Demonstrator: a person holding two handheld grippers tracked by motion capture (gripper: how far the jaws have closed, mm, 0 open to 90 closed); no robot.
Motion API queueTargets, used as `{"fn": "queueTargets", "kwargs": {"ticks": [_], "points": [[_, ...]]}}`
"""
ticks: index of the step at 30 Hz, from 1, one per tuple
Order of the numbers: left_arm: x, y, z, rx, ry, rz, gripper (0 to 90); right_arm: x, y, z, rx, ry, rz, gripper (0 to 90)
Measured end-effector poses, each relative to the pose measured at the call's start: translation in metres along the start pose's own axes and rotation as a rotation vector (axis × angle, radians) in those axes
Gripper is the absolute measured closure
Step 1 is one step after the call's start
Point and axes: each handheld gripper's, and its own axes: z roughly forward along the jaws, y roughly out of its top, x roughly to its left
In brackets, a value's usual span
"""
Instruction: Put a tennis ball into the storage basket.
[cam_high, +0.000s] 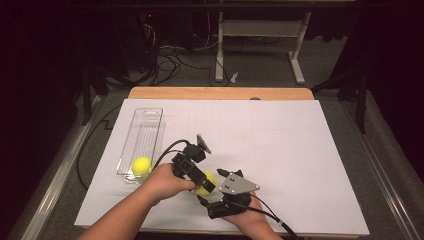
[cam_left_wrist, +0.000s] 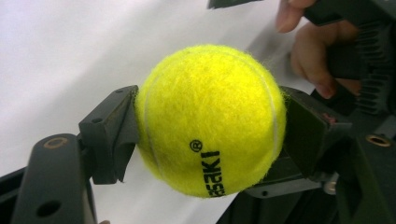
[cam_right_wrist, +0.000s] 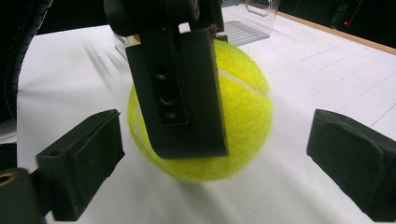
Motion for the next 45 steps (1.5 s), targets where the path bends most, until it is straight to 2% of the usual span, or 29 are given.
{"fn": "queueTargets", "kwargs": {"ticks": [6, 16, 21, 38, 45], "points": [[0.002, -0.002, -0.004, -0.010, 0.027, -0.007, 26.5, 0.000, 0.000, 0.000, 0.000, -0.003, 0.001, 0.4], [0.005, -0.006, -0.009, 0.001, 0.068, -0.014, 26.5, 0.000, -0.001, -0.002, -0.005, -0.008, -0.007, 0.4], [0.008, -0.009, -0.012, -0.010, 0.094, -0.033, 26.4, -0.004, 0.000, -0.006, -0.014, -0.016, -0.002, 0.3], [0.018, -0.018, -0.019, -0.006, 0.122, -0.053, 26.4, -0.019, 0.005, -0.018, -0.007, -0.052, -0.003, 0.4], [0.021, -0.020, -0.018, 0.001, 0.129, -0.059, 26.5, -0.030, 0.007, -0.028, -0.007, -0.081, 0.005, 0.3]]}}
